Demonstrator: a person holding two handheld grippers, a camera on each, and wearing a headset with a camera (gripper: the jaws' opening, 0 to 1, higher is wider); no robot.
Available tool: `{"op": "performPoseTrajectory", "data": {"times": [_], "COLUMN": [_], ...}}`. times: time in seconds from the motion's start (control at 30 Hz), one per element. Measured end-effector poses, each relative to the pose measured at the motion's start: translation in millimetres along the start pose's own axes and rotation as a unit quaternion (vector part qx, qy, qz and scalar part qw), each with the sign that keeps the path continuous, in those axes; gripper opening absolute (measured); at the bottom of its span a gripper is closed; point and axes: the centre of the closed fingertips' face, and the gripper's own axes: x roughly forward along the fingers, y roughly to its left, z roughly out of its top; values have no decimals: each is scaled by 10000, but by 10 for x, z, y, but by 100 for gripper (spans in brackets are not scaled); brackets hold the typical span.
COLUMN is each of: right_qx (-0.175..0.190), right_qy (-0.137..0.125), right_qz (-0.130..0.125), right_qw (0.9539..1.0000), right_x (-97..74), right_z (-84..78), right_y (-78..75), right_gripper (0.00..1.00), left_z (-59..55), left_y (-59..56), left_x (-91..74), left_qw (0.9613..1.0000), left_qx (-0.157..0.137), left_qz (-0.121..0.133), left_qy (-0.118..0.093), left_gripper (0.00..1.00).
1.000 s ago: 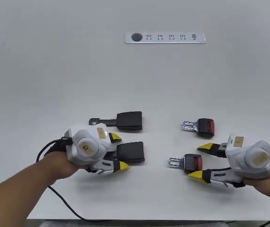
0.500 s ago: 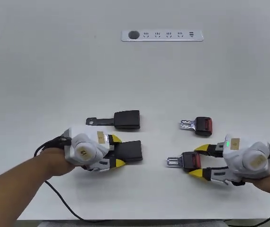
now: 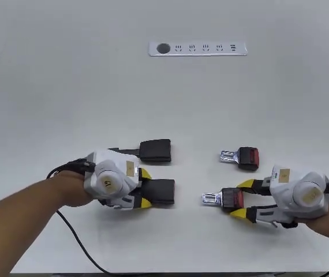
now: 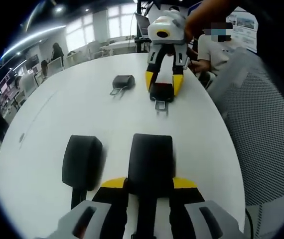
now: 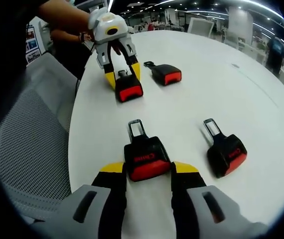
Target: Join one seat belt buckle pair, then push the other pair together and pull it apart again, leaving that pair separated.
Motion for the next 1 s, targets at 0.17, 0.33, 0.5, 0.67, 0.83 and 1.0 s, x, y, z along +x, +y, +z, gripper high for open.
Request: {"op": "performPoseTrajectory", "data": {"times": [0.17, 0.33, 0.5, 0.67, 0.83, 1.0], "right_qx": [-89, -146, -136, -77, -92, -80], "right_qy": [33, 2, -101, -183, -238, -308], "right_qz": [4, 35, 69, 103, 70, 87], "right_qw": [10000, 9999, 9998, 9997, 9996, 9995], "right_x": [29, 104, 175, 240, 295, 377], "right_z": [32, 98, 195, 232, 301, 404], "right_y": [1, 8, 36, 25, 43, 77], "right_gripper": [33, 33, 33, 33, 33, 33], "left_z": [-19, -10, -24, -21, -23, -19], "left_y": [-10, -13, -8, 3, 2, 8], "left_x": [17, 36, 51, 65, 72, 79], "left_qw": [10000, 10000, 9999, 9999, 9999, 9999], "left_qx": [-51, -83, -109, -116, -135, -161], "left_qz": [-6, -5, 0, -2, -1, 8], "left_qy": [34, 33, 32, 39, 32, 26], "left_gripper": [33, 33, 33, 33, 33, 33]}}
